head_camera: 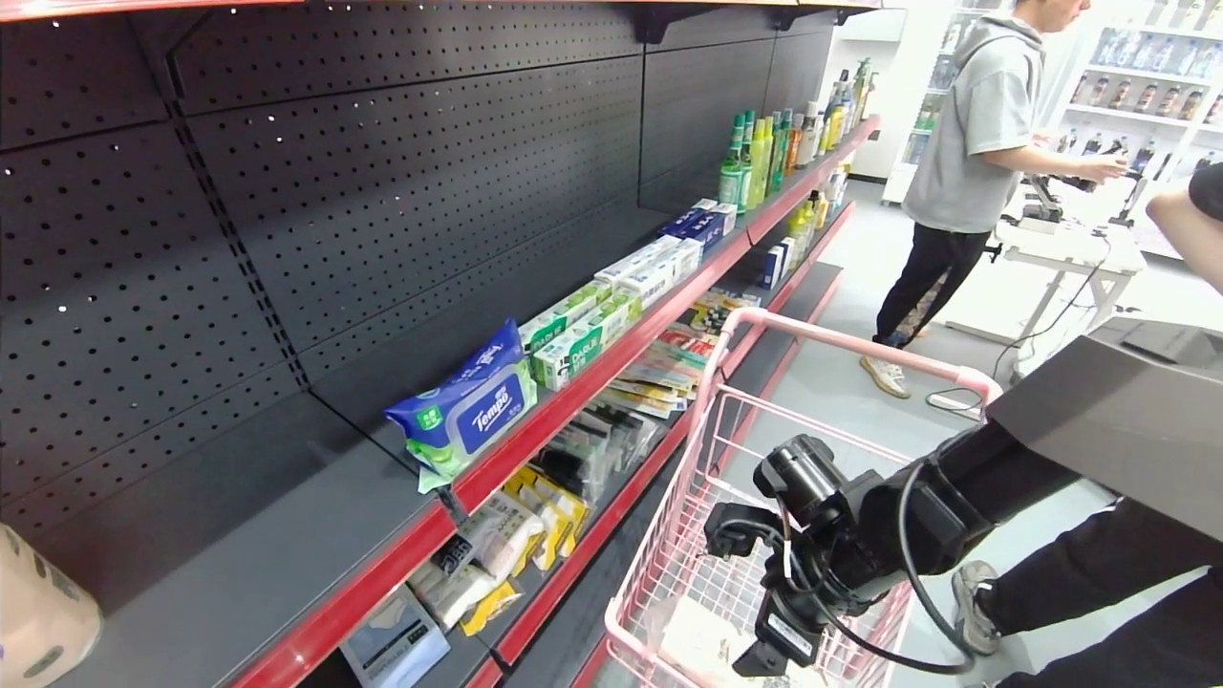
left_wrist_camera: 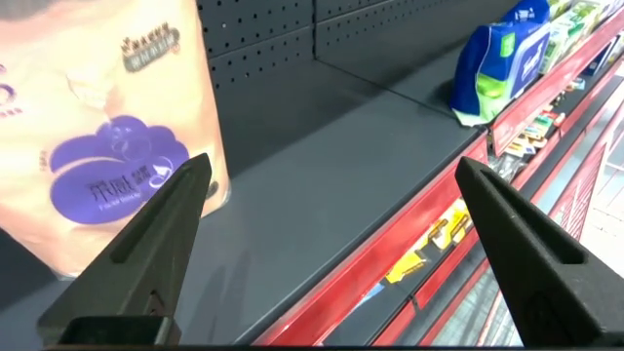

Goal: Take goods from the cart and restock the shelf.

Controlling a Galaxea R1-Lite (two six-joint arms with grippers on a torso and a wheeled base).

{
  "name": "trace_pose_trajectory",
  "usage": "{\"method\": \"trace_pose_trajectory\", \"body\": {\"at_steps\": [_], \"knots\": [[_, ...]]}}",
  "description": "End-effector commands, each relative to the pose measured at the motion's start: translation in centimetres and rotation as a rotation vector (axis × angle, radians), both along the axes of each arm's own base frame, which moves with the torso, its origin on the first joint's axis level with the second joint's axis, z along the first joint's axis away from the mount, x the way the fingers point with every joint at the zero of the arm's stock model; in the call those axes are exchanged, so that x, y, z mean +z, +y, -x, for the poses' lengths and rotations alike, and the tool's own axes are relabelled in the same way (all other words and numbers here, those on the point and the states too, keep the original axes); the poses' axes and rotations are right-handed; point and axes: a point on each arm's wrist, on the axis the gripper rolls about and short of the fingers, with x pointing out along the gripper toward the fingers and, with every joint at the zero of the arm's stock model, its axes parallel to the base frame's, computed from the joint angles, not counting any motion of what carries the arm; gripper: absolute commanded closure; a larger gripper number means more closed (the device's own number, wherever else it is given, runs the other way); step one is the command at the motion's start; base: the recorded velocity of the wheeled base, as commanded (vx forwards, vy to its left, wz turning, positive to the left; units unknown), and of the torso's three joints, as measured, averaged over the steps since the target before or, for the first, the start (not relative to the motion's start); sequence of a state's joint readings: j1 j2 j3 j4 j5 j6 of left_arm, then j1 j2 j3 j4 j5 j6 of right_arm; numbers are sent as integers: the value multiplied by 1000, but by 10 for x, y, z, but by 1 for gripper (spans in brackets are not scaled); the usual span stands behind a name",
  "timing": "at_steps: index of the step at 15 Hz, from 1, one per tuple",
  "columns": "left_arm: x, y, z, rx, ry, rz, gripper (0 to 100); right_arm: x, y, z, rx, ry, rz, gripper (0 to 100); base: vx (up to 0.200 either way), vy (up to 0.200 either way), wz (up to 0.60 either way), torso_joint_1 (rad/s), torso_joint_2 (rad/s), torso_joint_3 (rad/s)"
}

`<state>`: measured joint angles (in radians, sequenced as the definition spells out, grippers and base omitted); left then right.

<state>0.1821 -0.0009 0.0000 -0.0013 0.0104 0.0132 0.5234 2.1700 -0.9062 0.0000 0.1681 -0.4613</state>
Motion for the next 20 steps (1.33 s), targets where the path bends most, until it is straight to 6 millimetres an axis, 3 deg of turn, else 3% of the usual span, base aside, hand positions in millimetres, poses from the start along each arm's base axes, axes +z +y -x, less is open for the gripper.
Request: {"method": "trace_pose_trajectory", "body": {"at_steps": [1,3,6,12,20], "knots": [[0,0,0,1,1,0,0,-11,5,-7,3,9,11,0,0,0,0,-124,266,149],[0,0,0,1,1,0,0,-14,10,-15,6,-3,4,0,0,0,0,-129,305,163],[0,0,0,1,0,1,0,-18,23,-12,43,0,5,0,0,0,0,-154,338,186],[0,0,0,-1,1,0,0,-25,38,-15,64,-25,31,0,0,0,0,-13,31,17],[0,0,0,1,0,1,0,-33,41,-21,61,-29,43,0,0,0,0,-87,202,119]]}}
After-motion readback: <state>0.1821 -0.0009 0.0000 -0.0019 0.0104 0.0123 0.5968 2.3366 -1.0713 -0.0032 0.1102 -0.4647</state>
